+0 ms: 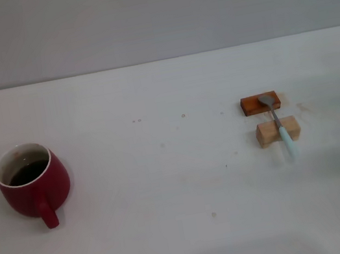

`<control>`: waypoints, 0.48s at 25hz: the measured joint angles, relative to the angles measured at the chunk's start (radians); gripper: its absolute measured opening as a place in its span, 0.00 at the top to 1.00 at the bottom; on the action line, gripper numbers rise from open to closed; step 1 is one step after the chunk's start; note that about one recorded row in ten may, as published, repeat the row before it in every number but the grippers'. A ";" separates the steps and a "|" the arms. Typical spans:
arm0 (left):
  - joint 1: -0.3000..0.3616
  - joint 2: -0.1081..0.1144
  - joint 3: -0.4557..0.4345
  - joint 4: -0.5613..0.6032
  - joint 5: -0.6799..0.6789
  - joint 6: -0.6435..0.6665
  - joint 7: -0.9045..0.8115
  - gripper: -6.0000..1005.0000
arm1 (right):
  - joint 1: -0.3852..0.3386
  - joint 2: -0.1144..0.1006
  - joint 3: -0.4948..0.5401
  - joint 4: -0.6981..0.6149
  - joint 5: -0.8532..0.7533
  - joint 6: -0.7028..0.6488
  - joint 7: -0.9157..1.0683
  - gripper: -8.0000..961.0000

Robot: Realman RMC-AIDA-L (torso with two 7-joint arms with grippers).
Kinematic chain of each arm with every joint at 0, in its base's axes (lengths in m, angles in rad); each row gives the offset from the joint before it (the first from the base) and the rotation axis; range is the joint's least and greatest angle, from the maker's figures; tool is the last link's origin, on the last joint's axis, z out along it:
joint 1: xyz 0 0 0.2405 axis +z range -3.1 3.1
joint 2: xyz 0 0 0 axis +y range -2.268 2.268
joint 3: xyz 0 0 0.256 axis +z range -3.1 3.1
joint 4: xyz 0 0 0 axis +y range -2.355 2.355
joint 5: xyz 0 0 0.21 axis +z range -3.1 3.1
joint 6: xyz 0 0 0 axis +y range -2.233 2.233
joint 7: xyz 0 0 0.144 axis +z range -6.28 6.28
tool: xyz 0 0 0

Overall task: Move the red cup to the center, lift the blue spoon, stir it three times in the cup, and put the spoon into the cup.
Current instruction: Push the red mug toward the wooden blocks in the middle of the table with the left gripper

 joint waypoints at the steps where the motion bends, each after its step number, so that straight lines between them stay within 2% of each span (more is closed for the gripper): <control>1: -0.002 0.000 0.000 0.000 0.000 -0.001 0.000 0.14 | 0.001 0.000 0.000 -0.001 0.000 0.000 0.000 0.27; 12: -0.008 0.001 0.001 0.000 0.000 -0.007 -0.006 0.15 | 0.003 0.000 0.000 -0.006 -0.002 0.000 0.000 0.27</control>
